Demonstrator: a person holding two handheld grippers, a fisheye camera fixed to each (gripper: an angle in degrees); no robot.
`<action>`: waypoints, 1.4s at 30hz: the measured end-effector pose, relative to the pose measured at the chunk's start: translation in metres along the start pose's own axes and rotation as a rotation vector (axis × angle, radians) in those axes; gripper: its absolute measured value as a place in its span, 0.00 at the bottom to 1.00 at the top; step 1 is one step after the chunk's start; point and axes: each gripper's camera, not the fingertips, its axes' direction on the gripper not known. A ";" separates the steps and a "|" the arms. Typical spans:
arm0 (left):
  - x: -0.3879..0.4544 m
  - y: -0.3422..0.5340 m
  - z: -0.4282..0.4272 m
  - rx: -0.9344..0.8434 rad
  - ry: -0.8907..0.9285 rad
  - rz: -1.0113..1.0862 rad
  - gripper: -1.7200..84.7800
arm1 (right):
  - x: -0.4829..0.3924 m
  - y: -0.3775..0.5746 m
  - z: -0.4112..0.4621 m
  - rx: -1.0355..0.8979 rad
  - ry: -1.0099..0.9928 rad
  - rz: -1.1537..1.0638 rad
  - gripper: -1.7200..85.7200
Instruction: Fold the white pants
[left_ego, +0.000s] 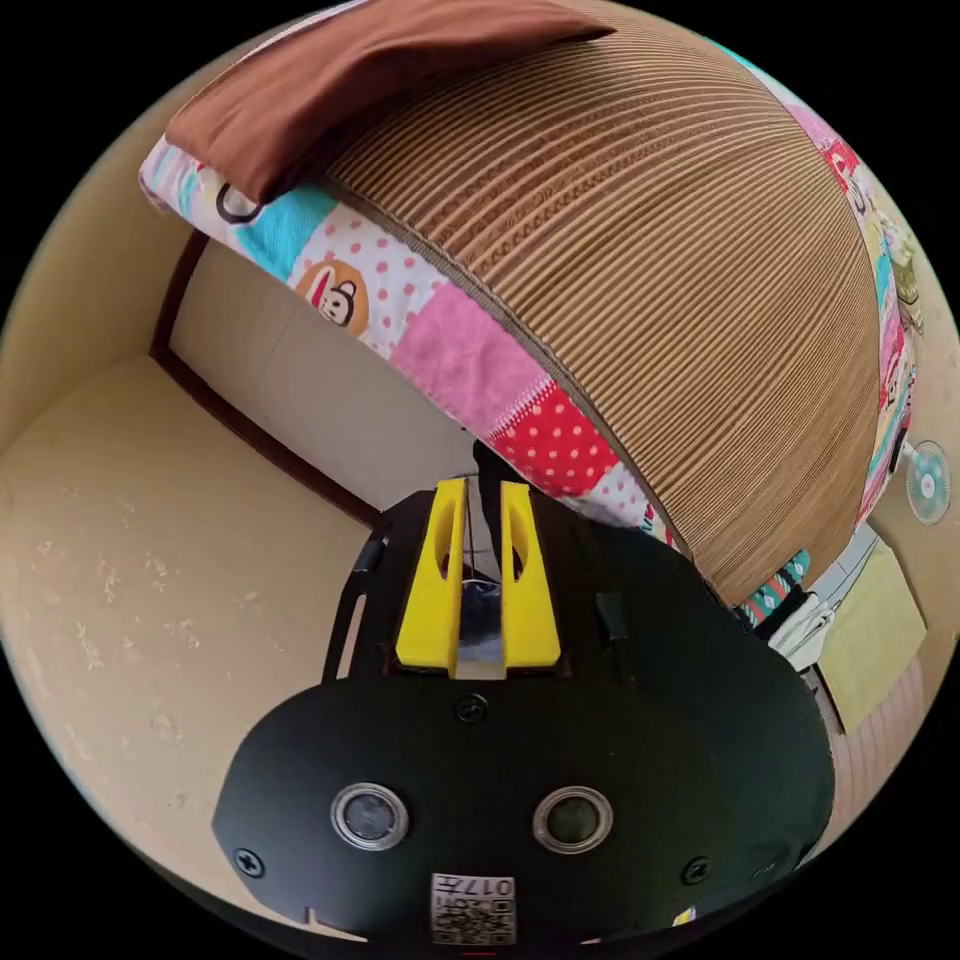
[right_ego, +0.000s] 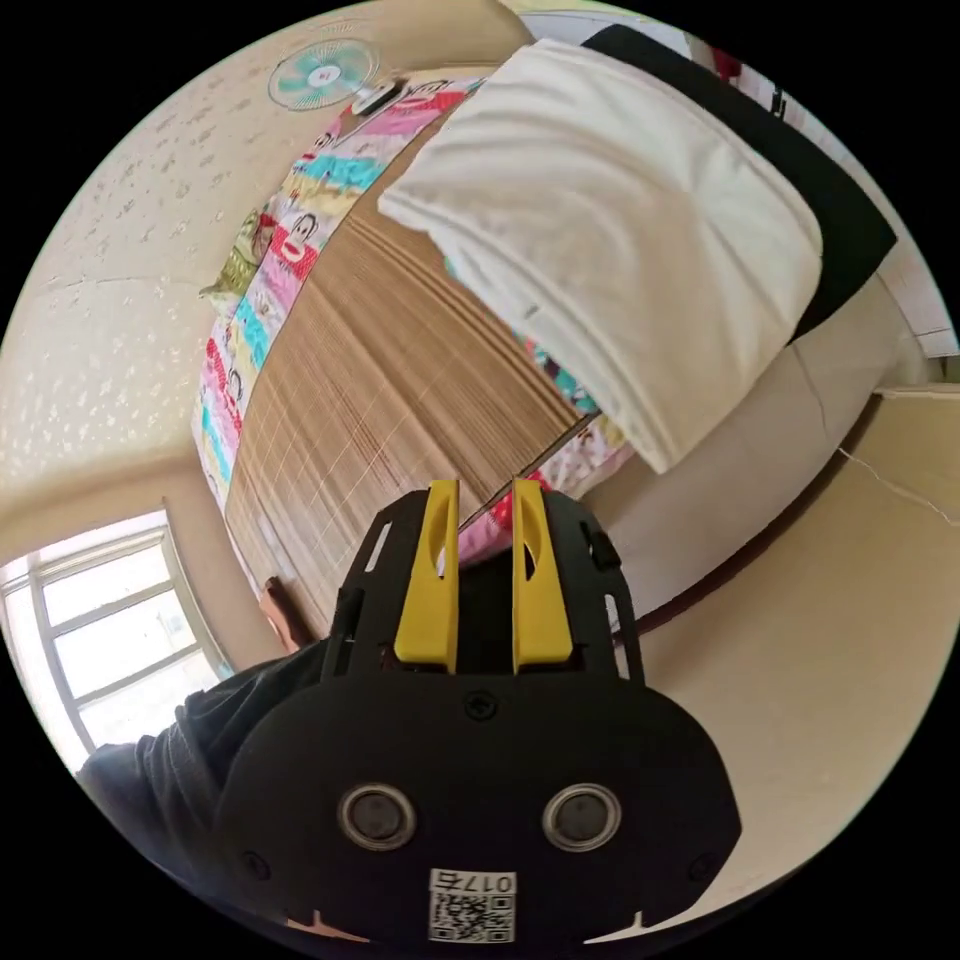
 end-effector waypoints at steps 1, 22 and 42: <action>-0.002 0.008 0.009 -0.018 0.026 -0.021 0.09 | 0.000 -0.001 -0.006 0.032 0.020 0.005 0.12; 0.014 -0.015 -0.042 0.290 0.368 0.211 0.01 | -0.101 -0.036 -0.019 0.060 -0.026 -0.409 0.05; 0.178 -0.058 0.002 -0.428 1.500 0.361 0.32 | -0.320 0.139 -0.078 0.153 -1.301 -1.324 0.03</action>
